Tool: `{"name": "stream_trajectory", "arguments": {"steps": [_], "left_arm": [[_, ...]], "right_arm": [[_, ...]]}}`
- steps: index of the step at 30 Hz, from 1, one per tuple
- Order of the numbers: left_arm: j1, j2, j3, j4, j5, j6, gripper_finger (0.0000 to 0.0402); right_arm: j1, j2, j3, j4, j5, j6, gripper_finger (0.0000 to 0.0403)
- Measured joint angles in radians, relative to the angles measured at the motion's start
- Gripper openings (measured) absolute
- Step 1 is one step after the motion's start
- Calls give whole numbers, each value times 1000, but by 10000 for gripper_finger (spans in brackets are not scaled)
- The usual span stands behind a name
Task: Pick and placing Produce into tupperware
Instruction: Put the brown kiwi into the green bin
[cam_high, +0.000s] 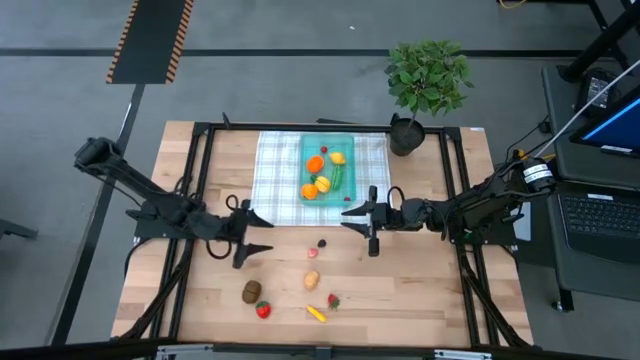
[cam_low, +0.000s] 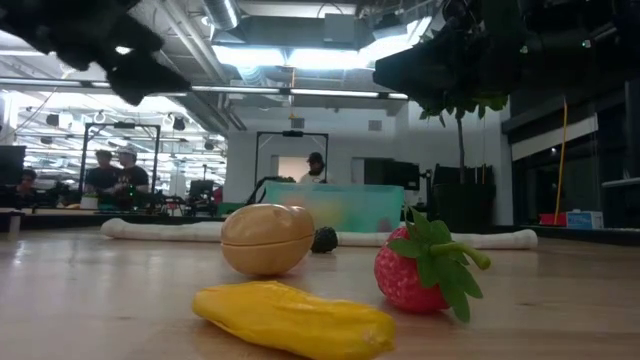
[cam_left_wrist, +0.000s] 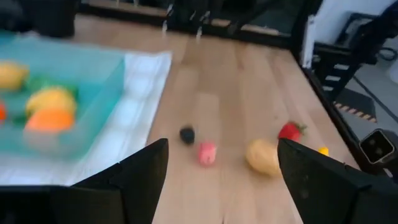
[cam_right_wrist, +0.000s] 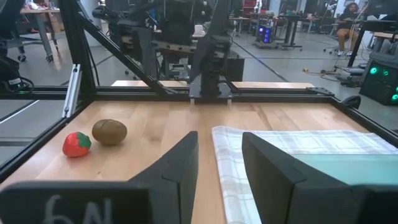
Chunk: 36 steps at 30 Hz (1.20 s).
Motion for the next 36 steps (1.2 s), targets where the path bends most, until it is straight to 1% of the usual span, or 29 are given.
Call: {"name": "stream_trajectory", "arguments": {"steps": [2, 5, 7, 9, 15, 21, 28, 33, 36], "left_arm": [[-21, -8, 20, -114, -45, -99, 292], [-61, 1, 91, -341, -109, -243, 292], [-89, 18, 151, -468, -144, -307, 292], [-116, 35, 208, -556, -169, -356, 293], [-186, 114, 327, -694, -186, -514, 293], [-257, 238, 437, -880, -185, -784, 293], [-322, 404, 562, -972, -185, -1044, 293], [-357, 546, 683, -1037, -143, -1198, 293], [-373, 643, 784, -1147, -90, -1304, 293]], "right_arm": [[0, 0, 0, 0, 0, -4, 127], [0, 0, 0, 0, 1, -28, 127], [-3, 0, 0, 2, 3, -39, 127], [-7, 0, 0, 12, 2, -44, 127], [-7, 0, 0, 30, 2, -48, 127], [-7, 0, 0, 31, 2, -48, 127], [-7, 0, 0, 31, 2, -46, 127], [-4, 0, 0, 18, -1, 4, 127], [7, 0, 0, 3, -1, 2, 127]]}}
